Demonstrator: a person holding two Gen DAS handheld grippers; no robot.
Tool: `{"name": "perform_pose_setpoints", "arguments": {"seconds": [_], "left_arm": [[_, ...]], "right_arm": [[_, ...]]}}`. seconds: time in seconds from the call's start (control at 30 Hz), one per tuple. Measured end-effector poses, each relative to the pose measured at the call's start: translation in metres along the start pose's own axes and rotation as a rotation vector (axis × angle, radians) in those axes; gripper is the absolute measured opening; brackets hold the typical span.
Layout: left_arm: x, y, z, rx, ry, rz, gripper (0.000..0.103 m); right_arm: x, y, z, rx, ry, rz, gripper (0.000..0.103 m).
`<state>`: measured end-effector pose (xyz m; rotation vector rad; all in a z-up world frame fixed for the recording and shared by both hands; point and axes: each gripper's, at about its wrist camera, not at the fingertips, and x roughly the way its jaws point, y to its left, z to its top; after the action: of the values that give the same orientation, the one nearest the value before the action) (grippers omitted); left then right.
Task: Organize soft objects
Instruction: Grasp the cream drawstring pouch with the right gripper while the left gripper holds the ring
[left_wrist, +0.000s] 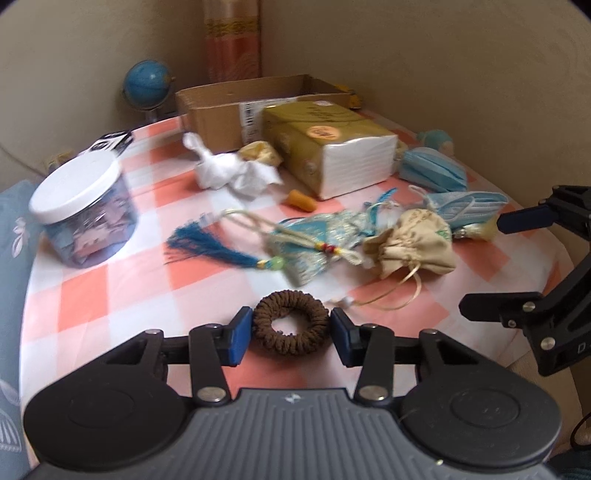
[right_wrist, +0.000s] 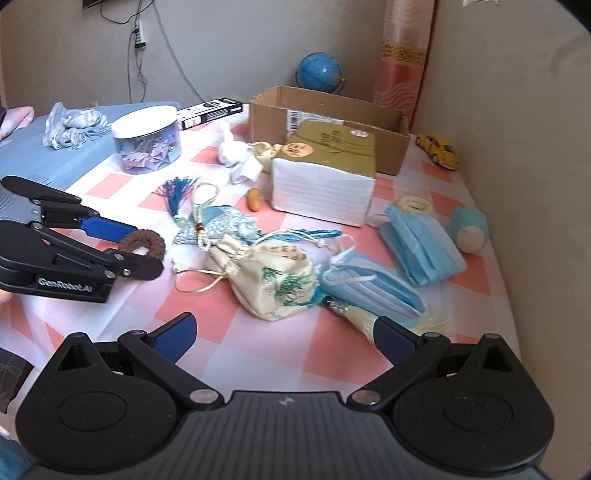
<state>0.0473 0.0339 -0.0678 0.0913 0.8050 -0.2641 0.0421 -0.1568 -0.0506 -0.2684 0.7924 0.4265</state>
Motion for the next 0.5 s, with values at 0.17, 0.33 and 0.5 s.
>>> {"name": "perform_pose_setpoints", "arguments": {"seconds": [0.17,0.33,0.5], "left_arm": [[-0.007,0.018,-0.006,-0.065,0.012,0.031,0.045],[-0.008,0.022,-0.007,-0.079,0.02,0.042,0.045],[-0.005,0.02,-0.007,-0.077,0.024,0.039,0.045]], "right_arm": [[0.009,0.005,0.007,-0.007,0.003,0.069,0.103],[0.015,0.009,0.019,0.001,-0.022,0.101,0.103],[0.021,0.004,0.029,0.034,-0.039,0.112,0.103]]}}
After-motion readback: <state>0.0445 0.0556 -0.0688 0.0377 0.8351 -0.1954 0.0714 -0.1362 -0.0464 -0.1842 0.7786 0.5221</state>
